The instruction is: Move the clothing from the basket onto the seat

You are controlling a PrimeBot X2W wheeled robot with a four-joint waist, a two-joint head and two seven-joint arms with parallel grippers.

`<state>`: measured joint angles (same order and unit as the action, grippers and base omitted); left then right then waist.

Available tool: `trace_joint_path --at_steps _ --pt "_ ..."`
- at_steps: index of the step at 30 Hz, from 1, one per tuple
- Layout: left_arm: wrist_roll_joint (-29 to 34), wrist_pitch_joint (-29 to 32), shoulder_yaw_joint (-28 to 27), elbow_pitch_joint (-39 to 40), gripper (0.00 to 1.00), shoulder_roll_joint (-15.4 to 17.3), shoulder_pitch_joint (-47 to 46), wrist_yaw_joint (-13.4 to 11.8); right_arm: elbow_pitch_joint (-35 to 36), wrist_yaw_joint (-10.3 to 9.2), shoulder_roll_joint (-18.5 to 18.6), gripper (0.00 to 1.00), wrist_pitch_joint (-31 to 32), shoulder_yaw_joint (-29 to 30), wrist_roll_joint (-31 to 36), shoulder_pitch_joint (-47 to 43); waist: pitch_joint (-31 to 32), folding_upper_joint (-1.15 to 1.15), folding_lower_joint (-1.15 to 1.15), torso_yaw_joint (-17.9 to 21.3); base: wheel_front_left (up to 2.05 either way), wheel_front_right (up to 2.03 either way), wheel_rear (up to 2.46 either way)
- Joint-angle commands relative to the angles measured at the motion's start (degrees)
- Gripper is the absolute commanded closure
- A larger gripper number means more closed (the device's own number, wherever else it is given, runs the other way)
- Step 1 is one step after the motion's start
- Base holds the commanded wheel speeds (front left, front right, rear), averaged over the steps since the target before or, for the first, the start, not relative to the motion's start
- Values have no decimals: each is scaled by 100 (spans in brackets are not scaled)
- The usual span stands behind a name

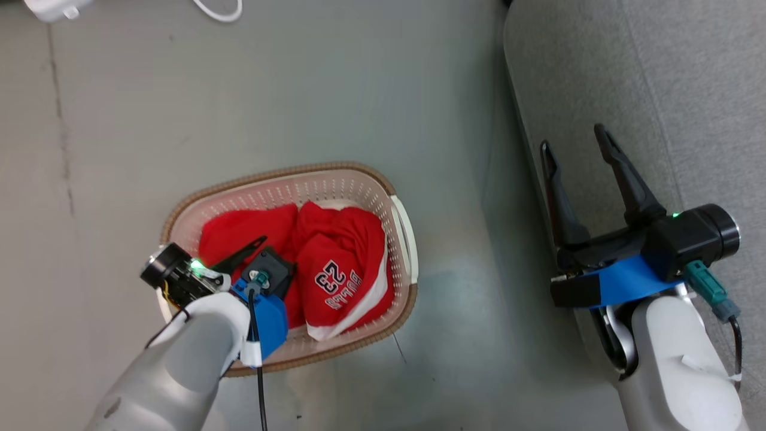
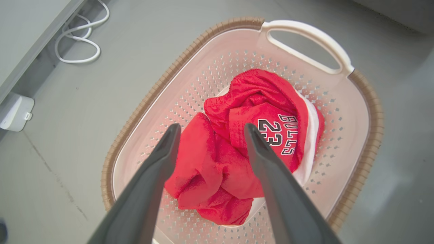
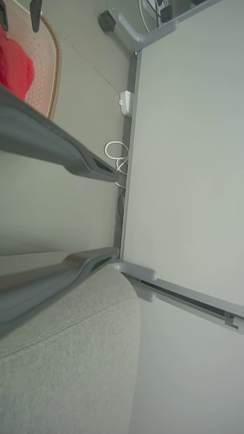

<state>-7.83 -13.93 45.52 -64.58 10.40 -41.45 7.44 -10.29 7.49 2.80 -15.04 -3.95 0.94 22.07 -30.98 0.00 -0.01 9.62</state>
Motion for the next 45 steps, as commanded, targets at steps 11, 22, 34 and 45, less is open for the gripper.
trace_joint_path --at_steps 11,22,34,45 --pt "-197 824 1134 -784 0 337 -1091 3 322 1 17 0 -22 60 -7 643 -1546 0 1 283 0 0 0" --pt "-106 1160 1697 -879 0 504 -1637 3 517 1 16 0 -22 97 -95 768 -2227 0 1 403 0 0 0" --pt "-309 1504 2024 -918 100 489 -1657 4 523 1 16 0 -22 159 -93 806 -2264 0 1 389 0 0 0" --pt "-686 1162 2204 -920 100 201 -1398 4 391 1 16 0 -22 190 -4 622 -1655 0 1 208 0 0 0"
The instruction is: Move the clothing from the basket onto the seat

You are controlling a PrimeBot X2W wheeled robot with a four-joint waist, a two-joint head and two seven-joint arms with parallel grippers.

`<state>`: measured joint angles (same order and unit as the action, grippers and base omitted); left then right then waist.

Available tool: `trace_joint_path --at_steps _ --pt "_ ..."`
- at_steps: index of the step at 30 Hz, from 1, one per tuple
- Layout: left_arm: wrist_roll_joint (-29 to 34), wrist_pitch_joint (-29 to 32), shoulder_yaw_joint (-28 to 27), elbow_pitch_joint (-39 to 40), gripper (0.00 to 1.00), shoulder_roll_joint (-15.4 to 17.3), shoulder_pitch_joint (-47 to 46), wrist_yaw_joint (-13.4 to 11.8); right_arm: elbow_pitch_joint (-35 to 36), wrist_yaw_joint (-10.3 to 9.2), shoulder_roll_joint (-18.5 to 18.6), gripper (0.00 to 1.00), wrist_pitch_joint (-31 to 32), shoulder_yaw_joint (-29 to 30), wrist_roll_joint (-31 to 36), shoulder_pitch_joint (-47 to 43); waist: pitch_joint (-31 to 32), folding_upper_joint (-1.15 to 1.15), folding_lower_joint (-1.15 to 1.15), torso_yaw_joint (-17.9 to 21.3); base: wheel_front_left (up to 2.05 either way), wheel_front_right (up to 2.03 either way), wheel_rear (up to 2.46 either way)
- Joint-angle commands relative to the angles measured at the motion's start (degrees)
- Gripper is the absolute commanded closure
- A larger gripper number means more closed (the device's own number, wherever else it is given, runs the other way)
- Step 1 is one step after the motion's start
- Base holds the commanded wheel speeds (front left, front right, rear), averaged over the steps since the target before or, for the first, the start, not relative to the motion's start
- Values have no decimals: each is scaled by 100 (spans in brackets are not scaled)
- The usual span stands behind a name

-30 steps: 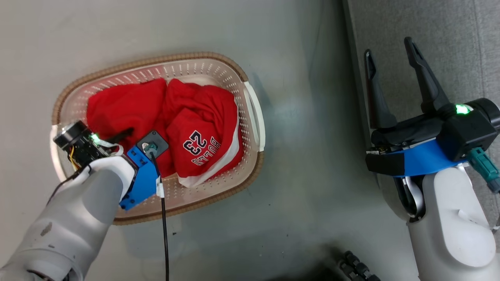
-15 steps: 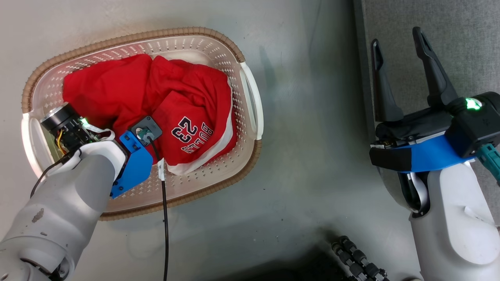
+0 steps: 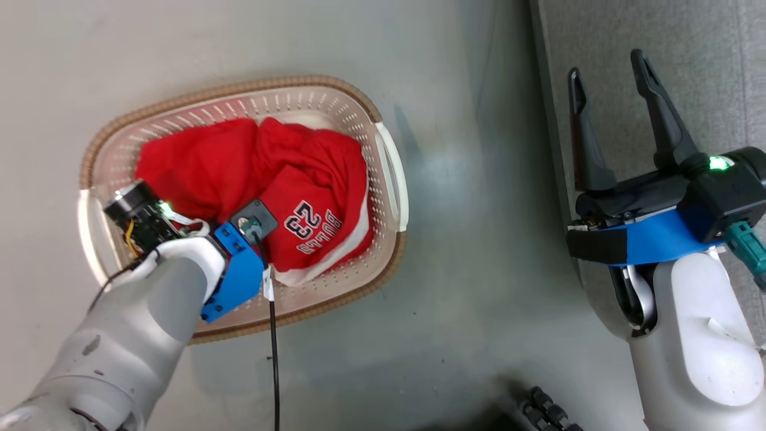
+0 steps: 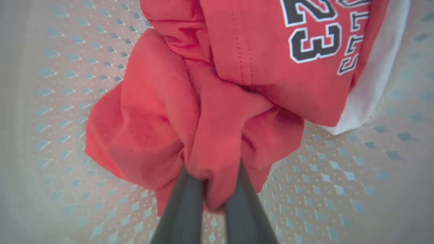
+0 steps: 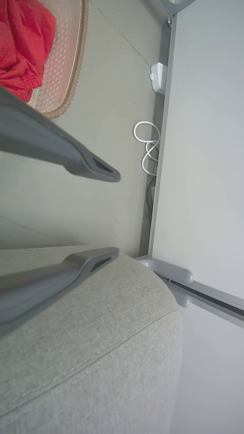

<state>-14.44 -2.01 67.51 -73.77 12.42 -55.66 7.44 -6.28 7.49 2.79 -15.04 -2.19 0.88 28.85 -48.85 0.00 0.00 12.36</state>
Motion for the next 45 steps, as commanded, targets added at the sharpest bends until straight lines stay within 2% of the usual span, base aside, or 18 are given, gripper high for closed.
trace_joint_path --at_steps 1,12,23,37,45 --pt "-66 -95 -7 0 100 -34 55 4 -33 1 17 0 -22 12 22 -85 212 0 0 -92 0 0 0" --pt "-466 -957 -127 25 100 -521 484 -5 -279 1 35 0 -22 52 178 -455 1344 0 0 -524 0 0 0" --pt "-820 -1325 -416 453 100 -807 870 -144 -499 1 127 0 -21 35 166 -999 2554 0 0 -883 0 0 0" --pt "-832 -1326 -1055 2026 100 -630 1284 -405 -663 1 180 0 -22 53 142 -1648 3794 0 0 -1106 0 0 0" --pt "-966 -1327 -1447 2561 100 -674 1370 -336 -700 1 162 0 -22 111 131 -2012 4351 0 0 -1206 0 0 0"
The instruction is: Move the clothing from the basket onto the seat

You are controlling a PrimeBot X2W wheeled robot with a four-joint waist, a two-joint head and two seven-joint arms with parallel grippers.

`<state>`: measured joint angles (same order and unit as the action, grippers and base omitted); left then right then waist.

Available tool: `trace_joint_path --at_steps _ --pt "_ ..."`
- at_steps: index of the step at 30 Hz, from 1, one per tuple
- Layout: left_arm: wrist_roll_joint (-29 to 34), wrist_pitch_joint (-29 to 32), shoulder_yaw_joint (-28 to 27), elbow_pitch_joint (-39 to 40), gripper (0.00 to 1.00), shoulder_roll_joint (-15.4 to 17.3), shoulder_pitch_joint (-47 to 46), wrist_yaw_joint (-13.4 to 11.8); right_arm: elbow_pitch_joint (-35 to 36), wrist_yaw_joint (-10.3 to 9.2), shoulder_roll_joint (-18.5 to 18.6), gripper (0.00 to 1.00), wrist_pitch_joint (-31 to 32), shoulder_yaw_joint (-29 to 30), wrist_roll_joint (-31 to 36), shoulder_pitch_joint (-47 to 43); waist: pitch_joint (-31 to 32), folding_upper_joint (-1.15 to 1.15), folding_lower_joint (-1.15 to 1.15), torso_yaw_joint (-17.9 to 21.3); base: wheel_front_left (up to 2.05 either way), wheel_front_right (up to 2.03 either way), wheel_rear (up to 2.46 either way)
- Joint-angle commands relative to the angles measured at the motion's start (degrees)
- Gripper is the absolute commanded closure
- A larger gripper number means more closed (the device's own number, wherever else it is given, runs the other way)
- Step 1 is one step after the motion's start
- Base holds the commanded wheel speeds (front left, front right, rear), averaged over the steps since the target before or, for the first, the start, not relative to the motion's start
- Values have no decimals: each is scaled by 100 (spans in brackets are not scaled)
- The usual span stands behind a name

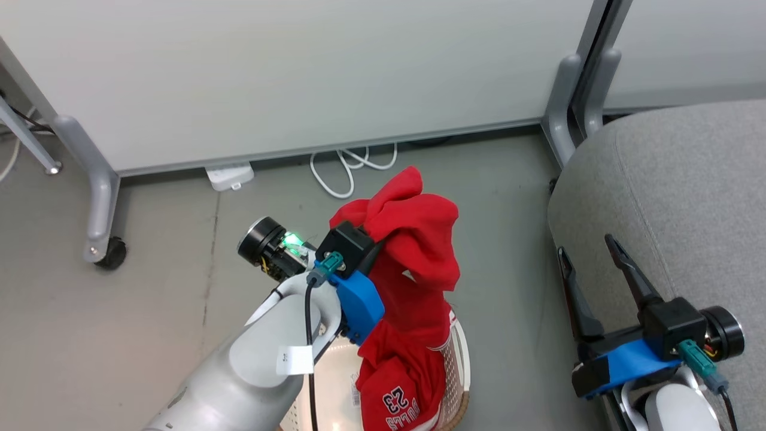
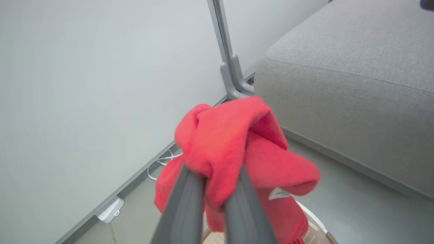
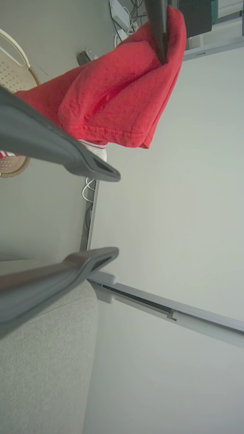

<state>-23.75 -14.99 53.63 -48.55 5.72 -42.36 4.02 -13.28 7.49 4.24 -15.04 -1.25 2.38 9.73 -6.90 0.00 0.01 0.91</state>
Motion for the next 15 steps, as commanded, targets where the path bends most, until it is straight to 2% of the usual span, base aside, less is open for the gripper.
trace_joint_path --at_steps 1,15 --pt "-72 -28 -103 90 100 -16 54 24 -4 1 14 0 -21 19 -18 -147 208 0 -1 -79 0 0 0" --pt "-151 -29 -250 269 100 -155 28 113 49 1 -40 0 -22 -139 -15 -435 629 0 -1 -202 0 0 0"
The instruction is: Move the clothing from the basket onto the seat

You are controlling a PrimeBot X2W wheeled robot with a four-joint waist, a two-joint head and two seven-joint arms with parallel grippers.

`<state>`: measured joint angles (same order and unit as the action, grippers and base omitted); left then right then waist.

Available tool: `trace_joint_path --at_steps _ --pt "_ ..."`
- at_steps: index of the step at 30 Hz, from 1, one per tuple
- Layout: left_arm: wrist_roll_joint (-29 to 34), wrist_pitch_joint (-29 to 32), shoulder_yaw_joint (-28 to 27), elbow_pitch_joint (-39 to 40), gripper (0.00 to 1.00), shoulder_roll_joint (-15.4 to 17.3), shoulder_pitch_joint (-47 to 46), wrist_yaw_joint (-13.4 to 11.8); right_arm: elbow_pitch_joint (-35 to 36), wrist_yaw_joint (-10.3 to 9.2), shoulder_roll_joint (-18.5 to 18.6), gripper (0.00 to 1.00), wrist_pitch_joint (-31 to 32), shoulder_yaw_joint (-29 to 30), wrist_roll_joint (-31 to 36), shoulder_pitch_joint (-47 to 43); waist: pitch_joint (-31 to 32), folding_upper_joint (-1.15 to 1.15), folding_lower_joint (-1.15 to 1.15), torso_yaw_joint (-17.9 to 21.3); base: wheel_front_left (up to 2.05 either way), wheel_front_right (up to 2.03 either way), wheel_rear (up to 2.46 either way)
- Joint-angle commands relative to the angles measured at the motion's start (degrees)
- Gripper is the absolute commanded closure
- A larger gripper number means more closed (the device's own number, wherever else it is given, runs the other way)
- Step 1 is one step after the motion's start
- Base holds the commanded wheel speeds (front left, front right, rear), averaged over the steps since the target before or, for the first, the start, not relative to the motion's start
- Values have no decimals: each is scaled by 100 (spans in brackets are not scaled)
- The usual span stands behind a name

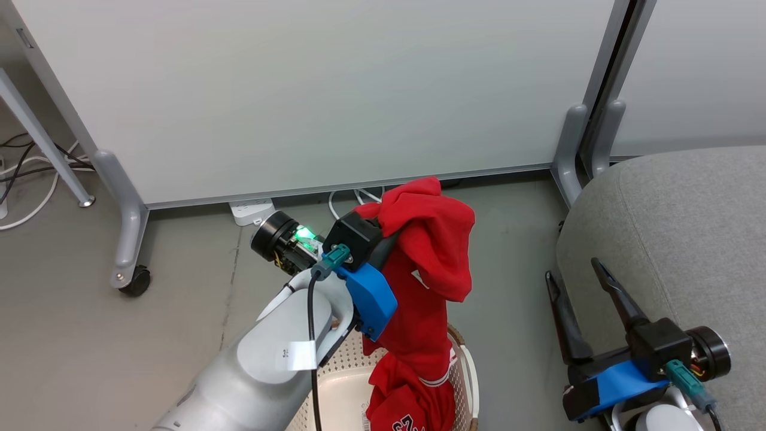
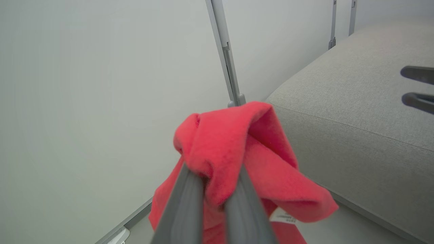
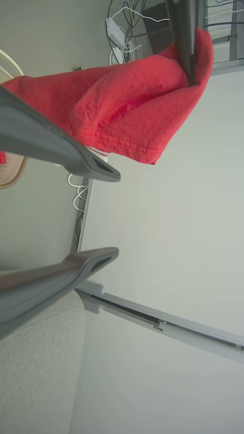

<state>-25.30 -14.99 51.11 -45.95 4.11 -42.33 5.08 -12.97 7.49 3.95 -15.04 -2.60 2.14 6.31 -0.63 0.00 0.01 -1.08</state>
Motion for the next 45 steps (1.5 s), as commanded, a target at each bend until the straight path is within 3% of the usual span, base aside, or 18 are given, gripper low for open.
trace_joint_path --at_steps 1,14,25,35,43,44,45 --pt "11 -29 15 -12 100 -1 39 18 35 1 -25 0 -21 -49 10 -100 19 0 -1 -12 0 0 0" --pt "31 -29 9 -83 100 -23 26 43 -103 1 58 0 -22 -1139 -38 276 10 0 -1 -51 0 0 0" --pt "79 -29 64 -12 100 -82 -190 54 -1014 1 37 0 -21 -1965 161 1398 -282 0 -1 -195 0 0 0" --pt "4 -29 254 153 100 -123 -456 68 -2074 1 -24 0 -21 -2049 547 2322 -616 0 -1 -409 0 0 0" --pt "-214 -29 513 373 100 -124 -592 -6 -2428 1 -87 0 -22 -1946 635 2745 -766 0 -1 -479 0 0 0" --pt "-246 -29 548 385 100 -124 -607 -22 -2461 1 -92 98 -21 -1937 602 2759 -769 0 -1 -484 0 0 0" --pt "-268 -29 581 391 100 -126 -622 -38 -2509 1 -97 100 -21 -1935 571 2773 -770 0 -1 -488 0 0 0"
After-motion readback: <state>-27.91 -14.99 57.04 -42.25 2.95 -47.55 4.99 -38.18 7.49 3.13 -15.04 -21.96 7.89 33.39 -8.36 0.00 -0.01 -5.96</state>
